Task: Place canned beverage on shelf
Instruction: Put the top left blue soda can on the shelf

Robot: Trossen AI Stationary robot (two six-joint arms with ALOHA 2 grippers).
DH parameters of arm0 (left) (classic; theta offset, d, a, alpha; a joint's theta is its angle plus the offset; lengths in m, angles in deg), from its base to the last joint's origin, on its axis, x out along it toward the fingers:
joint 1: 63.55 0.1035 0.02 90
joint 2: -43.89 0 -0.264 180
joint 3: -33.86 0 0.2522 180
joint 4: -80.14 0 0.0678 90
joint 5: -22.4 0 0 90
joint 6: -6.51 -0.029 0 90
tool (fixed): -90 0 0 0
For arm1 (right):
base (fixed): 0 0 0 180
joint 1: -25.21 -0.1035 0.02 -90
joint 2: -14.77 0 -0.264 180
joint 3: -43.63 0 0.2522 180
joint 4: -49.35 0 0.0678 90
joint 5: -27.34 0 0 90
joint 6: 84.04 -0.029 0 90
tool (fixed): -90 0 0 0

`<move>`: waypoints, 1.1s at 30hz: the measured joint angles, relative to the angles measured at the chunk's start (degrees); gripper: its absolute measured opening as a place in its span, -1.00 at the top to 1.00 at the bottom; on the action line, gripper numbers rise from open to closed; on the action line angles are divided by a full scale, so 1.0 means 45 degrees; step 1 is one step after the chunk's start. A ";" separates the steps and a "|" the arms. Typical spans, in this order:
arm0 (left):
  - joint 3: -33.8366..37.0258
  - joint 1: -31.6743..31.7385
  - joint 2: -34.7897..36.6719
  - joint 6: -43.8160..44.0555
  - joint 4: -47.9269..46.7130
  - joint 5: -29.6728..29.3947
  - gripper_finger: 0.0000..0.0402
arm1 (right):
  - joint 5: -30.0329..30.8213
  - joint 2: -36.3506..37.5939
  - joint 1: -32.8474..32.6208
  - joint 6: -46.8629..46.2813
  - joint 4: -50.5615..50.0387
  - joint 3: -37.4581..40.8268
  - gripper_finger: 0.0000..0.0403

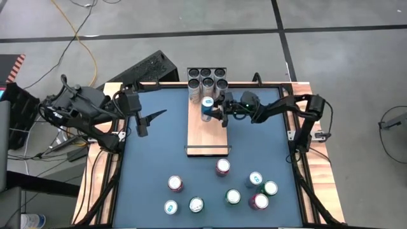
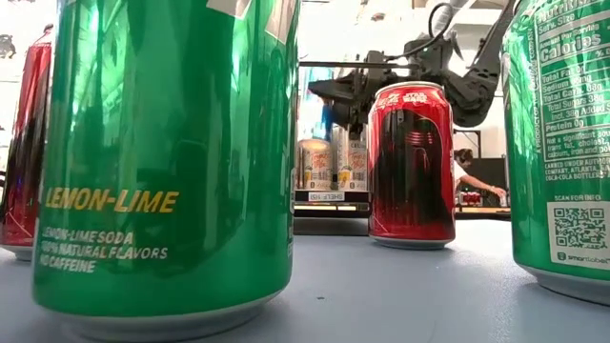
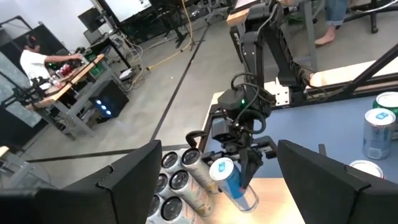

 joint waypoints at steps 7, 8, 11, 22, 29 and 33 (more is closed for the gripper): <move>-0.0005 0.0096 0.0000 0.0025 0.0000 -0.0034 -0.52 | 0.0603 -0.0349 -0.0160 0.0764 -0.0301 0.0365 -0.03; -0.0005 0.0148 0.0000 0.0100 0.0002 -0.0039 -0.52 | 0.0607 -0.0345 -0.0155 0.0888 -0.0272 0.0365 -0.03; -0.0005 0.0260 0.0000 0.0282 0.0001 -0.0043 -0.52 | 0.0675 -0.0340 -0.0193 0.1498 -0.0542 0.0365 -0.03; -0.0019 0.0376 -0.0252 0.0034 -0.0005 -0.0034 -0.52 | 0.1293 -0.0340 -0.0386 0.3071 -0.1325 0.0365 -0.03; -0.0015 0.0384 -0.0328 0.0024 0.0000 0.0041 -0.52 | 0.1389 -0.1164 -0.0427 0.3003 -0.0352 0.0365 -0.03; -0.0015 0.0384 -0.0331 -0.0058 0.0005 0.0005 -0.52 | 0.1391 -0.2118 -0.0440 0.2322 0.1450 0.0365 -0.03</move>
